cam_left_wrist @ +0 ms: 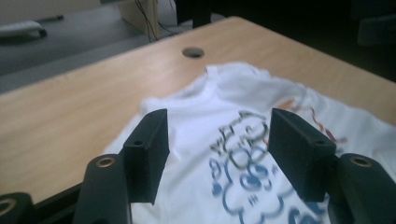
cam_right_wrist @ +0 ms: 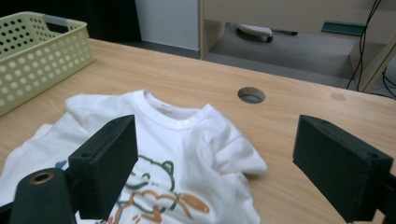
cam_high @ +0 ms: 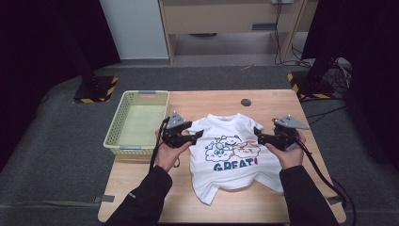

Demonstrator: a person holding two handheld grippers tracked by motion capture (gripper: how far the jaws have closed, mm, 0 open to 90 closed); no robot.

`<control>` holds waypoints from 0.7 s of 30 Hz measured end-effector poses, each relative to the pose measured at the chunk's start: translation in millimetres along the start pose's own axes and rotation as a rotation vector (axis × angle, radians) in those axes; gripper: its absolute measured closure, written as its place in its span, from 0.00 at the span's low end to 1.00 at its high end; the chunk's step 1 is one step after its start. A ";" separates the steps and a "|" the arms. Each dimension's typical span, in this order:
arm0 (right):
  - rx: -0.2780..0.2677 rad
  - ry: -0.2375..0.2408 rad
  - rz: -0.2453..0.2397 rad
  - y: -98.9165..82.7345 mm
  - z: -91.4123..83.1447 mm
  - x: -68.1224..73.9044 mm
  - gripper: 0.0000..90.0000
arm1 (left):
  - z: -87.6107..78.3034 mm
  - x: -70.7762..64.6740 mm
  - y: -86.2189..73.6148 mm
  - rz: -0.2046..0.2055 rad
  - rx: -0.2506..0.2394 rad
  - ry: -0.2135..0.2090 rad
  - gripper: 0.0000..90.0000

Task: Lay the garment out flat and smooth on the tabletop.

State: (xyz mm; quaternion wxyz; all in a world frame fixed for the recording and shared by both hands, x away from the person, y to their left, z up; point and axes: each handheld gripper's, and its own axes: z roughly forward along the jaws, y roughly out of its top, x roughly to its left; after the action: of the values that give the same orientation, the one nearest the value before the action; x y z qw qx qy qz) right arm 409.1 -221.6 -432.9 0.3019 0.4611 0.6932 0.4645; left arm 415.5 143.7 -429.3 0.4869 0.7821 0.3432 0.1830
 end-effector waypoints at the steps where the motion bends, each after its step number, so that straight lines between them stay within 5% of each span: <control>1: 0.002 0.002 -0.005 -3.7 -2.5 0.4 0.14 | -2.9 -1.1 -5.2 0.000 0.011 0.000 0.43; 5: 0.018 0.011 -0.022 -17.1 -11.5 3.4 0.12 | -13.8 -3.8 -20.9 -0.013 0.061 -0.005 0.37; 10: 0.026 0.020 -0.039 -30.4 -23.5 7.4 0.13 | -23.7 -12.9 -32.2 -0.060 0.056 -0.040 0.23; 14: 0.037 0.033 -0.024 -42.0 -33.5 6.9 0.13 | -28.8 -23.3 -39.2 -0.059 0.077 -0.046 0.11; 21: 0.062 0.037 -0.020 -58.4 -48.8 5.6 0.13 | -32.7 -28.9 -62.1 -0.083 0.126 -0.072 0.09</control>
State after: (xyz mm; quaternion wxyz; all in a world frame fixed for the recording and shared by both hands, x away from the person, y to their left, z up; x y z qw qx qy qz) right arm 344.6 -242.6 -467.9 0.2791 0.4545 0.7172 0.4485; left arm 352.7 161.9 -468.0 0.4561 0.8022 0.3684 0.1124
